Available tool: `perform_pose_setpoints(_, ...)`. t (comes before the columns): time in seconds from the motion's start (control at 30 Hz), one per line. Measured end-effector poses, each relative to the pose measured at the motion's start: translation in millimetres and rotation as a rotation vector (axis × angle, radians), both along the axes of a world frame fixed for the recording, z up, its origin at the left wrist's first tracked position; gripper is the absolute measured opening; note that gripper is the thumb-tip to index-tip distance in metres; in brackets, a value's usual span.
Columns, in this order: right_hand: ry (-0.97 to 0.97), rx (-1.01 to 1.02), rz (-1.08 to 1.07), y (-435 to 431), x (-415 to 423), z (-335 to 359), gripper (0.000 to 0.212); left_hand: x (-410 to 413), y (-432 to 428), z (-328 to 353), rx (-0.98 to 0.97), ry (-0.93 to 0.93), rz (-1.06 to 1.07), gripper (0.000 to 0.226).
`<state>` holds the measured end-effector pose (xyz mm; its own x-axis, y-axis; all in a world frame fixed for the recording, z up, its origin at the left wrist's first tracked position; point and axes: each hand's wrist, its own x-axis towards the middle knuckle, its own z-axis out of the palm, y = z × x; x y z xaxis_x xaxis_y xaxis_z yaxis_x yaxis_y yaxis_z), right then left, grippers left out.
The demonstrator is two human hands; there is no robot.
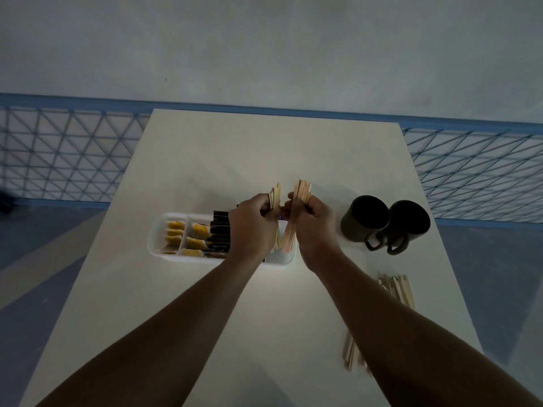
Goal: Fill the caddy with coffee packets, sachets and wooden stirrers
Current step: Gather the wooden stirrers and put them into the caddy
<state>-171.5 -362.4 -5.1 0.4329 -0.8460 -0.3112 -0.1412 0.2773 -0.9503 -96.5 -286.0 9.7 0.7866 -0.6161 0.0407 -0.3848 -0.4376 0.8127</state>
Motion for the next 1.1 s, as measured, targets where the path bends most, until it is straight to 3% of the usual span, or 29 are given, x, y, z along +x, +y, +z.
perform_pose_setpoints(0.17,0.078,-0.071,0.073,4.0,-7.0,-11.1,0.021,1.9,-1.3,-1.4,0.047,-0.012,-0.032,0.008)
perform_pose_setpoints(0.47,0.363,-0.374,0.188,4.5,-9.7,-19.0,0.014,8.4,-4.5,-7.0,0.116,-0.049,-0.040,0.007)
perform_pose_setpoints(0.77,0.596,-0.478,0.304,-11.7,-5.4,-9.9,0.025,15.4,-6.6,-6.1,0.115,-0.089,-0.069,0.011)
perform_pose_setpoints(0.97,0.588,-0.517,0.313,-20.2,-2.5,-7.4,0.016,18.2,-11.6,-4.9,0.107,-0.118,-0.024,0.011)
perform_pose_setpoints(1.1,0.601,-0.622,0.341,-20.3,-1.3,-3.1,0.028,17.4,-11.5,-2.3,0.139,-0.088,-0.003,0.012)
